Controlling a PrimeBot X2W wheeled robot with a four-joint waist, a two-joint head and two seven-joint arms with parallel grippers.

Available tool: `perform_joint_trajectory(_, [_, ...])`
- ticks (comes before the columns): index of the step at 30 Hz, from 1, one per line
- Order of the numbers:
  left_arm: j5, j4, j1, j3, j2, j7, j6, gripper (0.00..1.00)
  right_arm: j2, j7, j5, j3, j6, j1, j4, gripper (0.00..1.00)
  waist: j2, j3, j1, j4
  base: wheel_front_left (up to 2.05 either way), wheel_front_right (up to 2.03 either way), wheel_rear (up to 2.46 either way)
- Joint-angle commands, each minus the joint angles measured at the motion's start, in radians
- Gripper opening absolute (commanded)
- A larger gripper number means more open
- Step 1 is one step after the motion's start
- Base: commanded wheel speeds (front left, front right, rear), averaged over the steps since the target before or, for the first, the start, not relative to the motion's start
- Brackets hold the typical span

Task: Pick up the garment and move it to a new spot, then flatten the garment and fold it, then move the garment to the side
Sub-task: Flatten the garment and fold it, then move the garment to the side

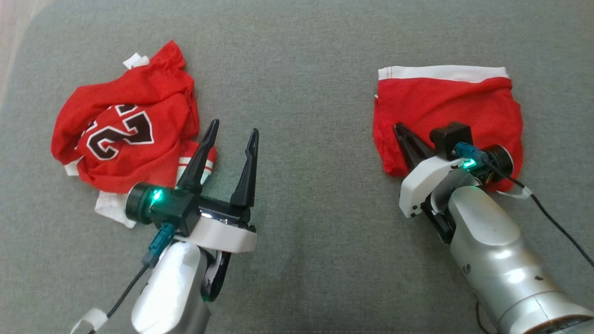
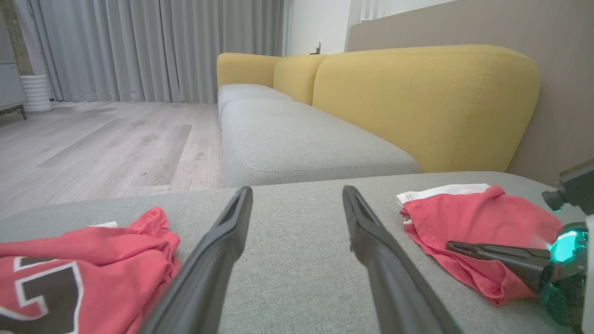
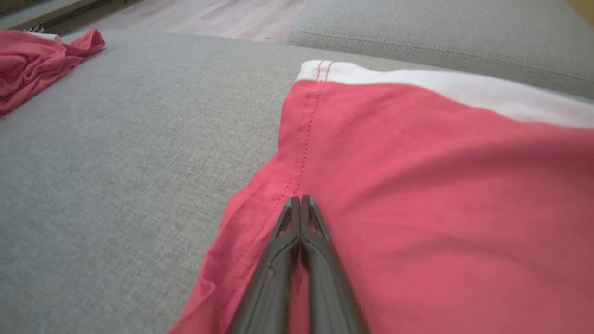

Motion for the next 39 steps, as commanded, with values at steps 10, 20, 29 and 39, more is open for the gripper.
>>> perform_joint_trajectory(10, [0.014, -0.028, 0.027, 0.074, 0.003, -0.006, 0.001, 1.0, 0.01, -0.068, 0.046, -0.101, -0.001, 0.048, -0.188, 0.0, 0.0, -0.067, 0.0001, -0.072, 0.0, 0.0, 0.0])
perform_joint_trajectory(20, [0.011, -0.037, 0.087, 0.104, 0.003, -0.006, 0.003, 1.0, 0.014, -0.069, -0.045, -0.316, -0.001, 0.328, -0.52, 1.0, 0.0, -0.137, 0.0001, -0.134, 0.0, 0.0, 0.0])
perform_joint_trajectory(29, [0.008, -0.038, 0.119, 0.104, 0.003, -0.006, 0.003, 1.0, 0.015, -0.069, -0.009, -0.31, -0.001, 0.455, -0.596, 1.0, 0.0, -0.151, 0.0001, -0.146, 0.0, 0.0, 0.0])
perform_joint_trajectory(39, [0.016, -0.048, 0.081, 0.088, 0.003, -0.006, 0.001, 1.0, 0.015, 0.002, -0.023, -0.393, -0.001, 0.345, -0.563, 1.0, 0.0, -0.074, 0.0001, -0.105, 0.0, 0.0, 0.0])
